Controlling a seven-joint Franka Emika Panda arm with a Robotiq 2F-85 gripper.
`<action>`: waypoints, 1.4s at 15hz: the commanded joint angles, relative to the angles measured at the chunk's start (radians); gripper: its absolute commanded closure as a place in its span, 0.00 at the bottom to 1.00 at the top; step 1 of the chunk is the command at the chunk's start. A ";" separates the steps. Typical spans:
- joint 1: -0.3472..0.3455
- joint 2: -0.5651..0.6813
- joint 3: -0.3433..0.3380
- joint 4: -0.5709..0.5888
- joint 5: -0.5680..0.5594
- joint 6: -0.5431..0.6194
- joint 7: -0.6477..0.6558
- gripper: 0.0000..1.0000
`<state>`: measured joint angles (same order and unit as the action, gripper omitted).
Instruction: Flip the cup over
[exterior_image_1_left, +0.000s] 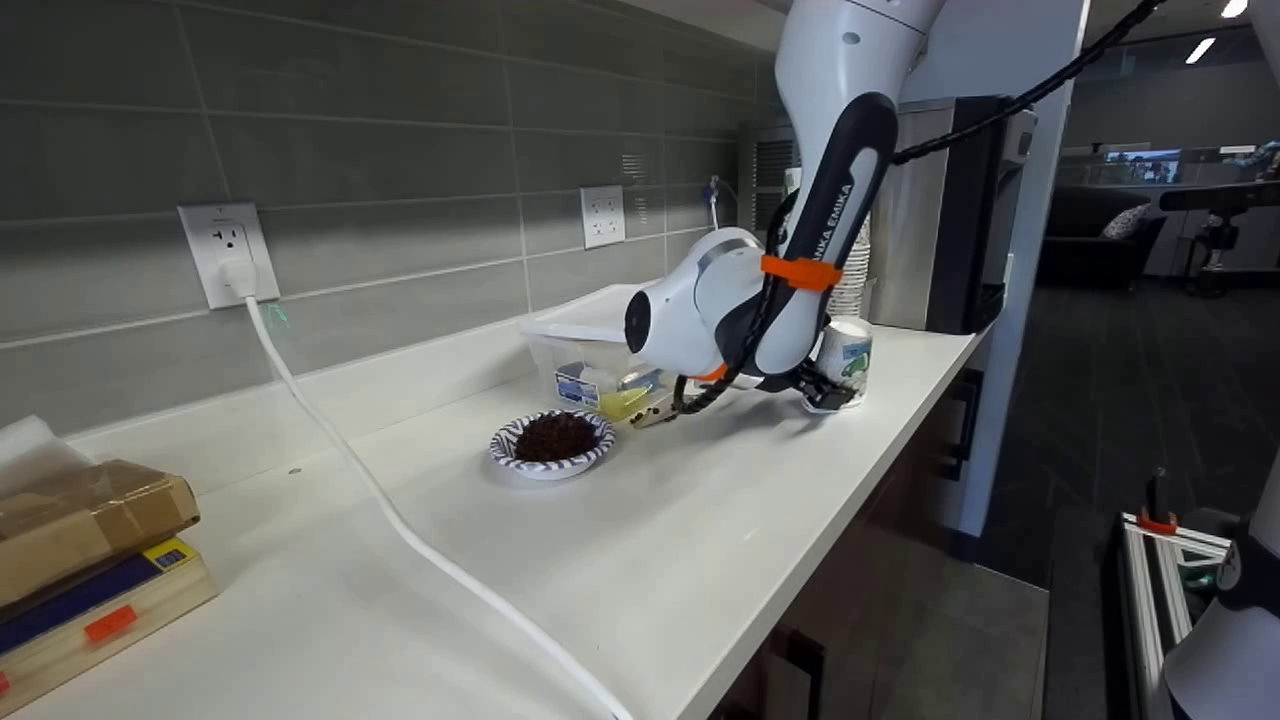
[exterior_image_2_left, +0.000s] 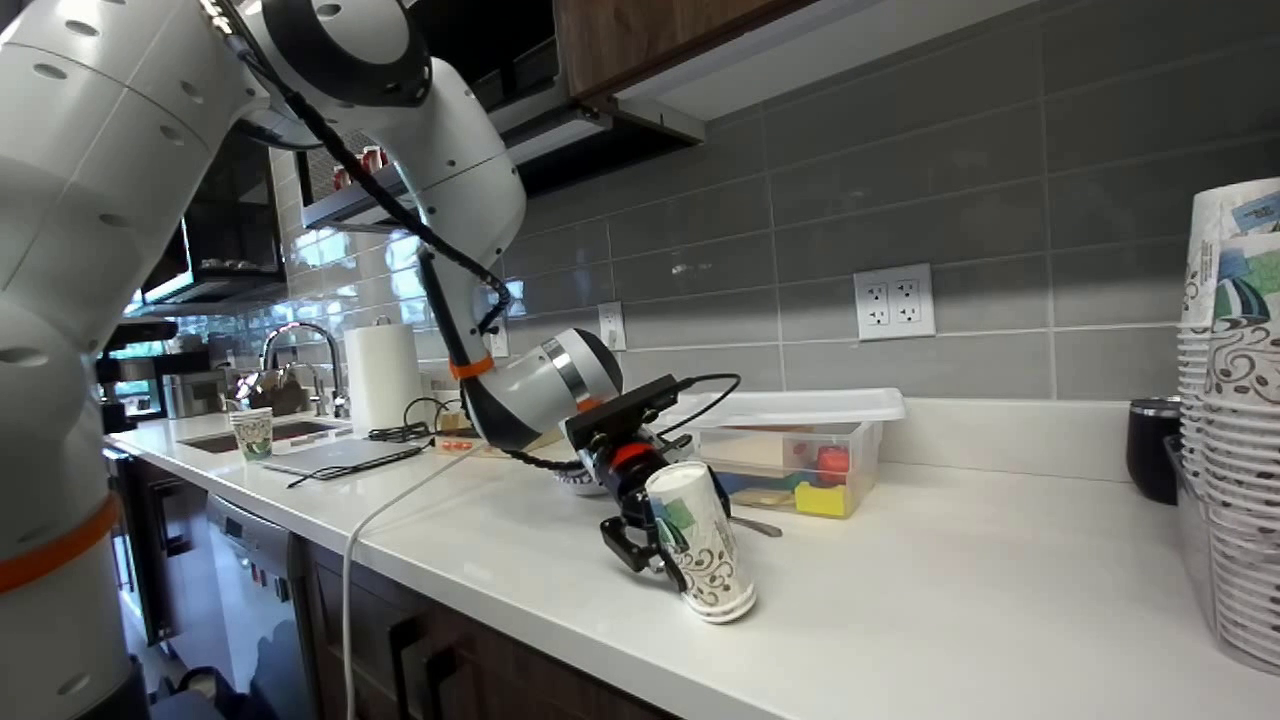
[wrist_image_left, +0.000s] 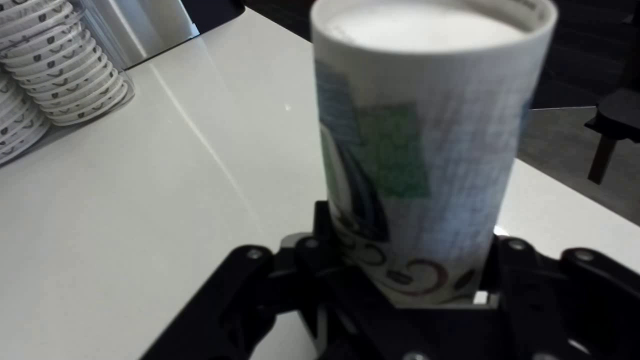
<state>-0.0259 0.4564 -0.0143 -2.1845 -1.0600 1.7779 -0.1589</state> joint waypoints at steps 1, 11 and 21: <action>-0.009 0.002 0.008 0.016 0.013 -0.009 0.014 0.70; -0.034 -0.039 0.009 0.075 0.170 0.080 0.044 0.94; -0.057 -0.125 -0.038 0.055 0.172 0.293 0.237 0.95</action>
<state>-0.0766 0.3770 -0.0401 -2.1021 -0.9067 2.0097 0.0245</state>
